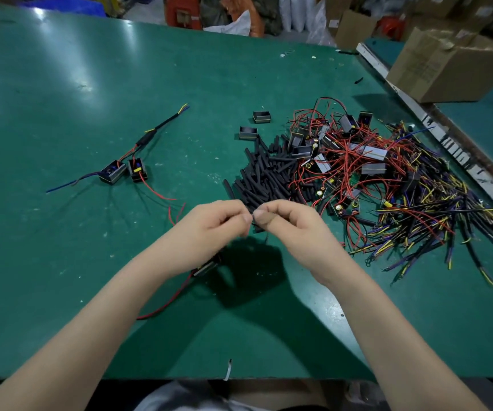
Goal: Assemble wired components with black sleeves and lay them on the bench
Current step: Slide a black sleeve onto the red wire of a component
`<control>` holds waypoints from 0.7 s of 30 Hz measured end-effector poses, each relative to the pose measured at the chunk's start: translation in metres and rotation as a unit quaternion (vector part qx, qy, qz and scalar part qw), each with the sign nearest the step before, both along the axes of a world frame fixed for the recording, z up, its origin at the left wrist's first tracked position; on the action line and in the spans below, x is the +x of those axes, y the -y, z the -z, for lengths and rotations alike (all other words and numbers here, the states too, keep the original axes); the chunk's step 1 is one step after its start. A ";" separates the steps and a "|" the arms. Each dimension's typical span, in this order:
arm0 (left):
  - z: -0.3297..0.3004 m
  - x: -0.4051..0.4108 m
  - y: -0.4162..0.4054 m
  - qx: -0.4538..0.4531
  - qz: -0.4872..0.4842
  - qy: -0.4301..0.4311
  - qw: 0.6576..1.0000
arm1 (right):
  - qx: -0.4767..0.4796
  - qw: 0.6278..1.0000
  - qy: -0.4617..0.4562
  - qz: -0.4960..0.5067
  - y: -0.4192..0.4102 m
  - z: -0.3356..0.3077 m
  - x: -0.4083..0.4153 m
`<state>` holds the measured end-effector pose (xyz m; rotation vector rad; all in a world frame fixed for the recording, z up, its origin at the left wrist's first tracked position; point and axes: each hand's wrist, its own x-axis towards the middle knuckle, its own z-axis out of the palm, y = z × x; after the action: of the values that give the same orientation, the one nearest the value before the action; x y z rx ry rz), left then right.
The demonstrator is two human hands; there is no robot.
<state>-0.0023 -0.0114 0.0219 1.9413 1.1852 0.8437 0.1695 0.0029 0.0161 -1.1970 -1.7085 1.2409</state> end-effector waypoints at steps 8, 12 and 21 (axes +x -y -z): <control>0.004 0.001 0.001 0.112 -0.017 -0.175 0.978 | -0.132 0.990 -0.028 -0.026 -0.002 0.002 0.010; 0.008 -0.004 -0.006 -0.033 -0.110 -0.030 0.993 | -0.130 0.989 -0.064 0.044 -0.005 0.006 0.010; 0.010 -0.007 -0.006 -0.246 -0.120 0.343 0.898 | 0.034 0.997 0.025 0.058 0.006 0.028 -0.004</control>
<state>-0.0096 -0.0050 0.0119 0.9683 1.0610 1.1024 0.1658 -0.0028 -0.0116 -1.2765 -1.6781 1.0846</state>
